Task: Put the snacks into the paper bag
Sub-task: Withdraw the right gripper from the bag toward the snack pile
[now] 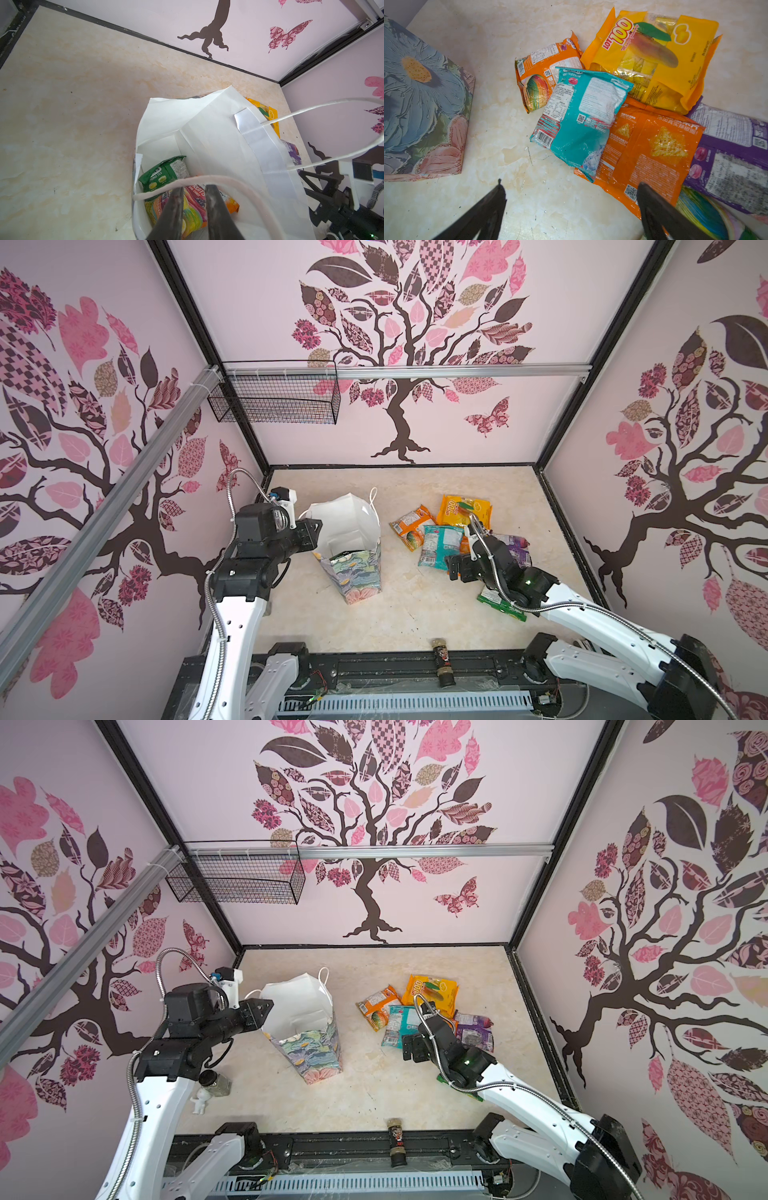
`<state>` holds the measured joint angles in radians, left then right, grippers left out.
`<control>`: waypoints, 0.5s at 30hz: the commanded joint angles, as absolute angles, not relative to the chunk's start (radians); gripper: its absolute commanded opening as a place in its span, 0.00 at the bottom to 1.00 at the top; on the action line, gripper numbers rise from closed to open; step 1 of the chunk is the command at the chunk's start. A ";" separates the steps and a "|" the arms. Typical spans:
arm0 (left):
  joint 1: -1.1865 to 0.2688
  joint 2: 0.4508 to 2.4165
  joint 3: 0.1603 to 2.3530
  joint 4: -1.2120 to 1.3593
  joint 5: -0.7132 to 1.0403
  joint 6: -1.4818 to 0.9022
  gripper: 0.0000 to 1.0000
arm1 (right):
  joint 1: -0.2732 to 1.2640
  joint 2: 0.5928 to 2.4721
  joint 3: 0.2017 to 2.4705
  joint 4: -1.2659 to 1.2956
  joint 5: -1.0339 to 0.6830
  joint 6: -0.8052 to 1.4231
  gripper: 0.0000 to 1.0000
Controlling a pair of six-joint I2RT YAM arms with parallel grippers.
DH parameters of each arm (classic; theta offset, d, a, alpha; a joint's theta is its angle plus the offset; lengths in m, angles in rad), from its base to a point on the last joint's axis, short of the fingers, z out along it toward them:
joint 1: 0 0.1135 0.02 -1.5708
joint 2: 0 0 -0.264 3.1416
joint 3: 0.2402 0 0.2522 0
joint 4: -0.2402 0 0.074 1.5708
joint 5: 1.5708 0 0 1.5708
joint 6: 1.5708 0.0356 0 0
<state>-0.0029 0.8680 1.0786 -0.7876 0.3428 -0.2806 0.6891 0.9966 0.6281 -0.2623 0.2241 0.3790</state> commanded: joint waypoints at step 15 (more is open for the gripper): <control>-0.005 0.833 1.071 -0.781 0.321 -0.278 0.24 | 0.602 1.002 0.481 -0.055 0.031 0.393 0.91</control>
<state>-0.0029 0.8417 1.0786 -0.7898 0.3332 -0.2832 0.6044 1.0103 0.4938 -0.1188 0.0963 0.3985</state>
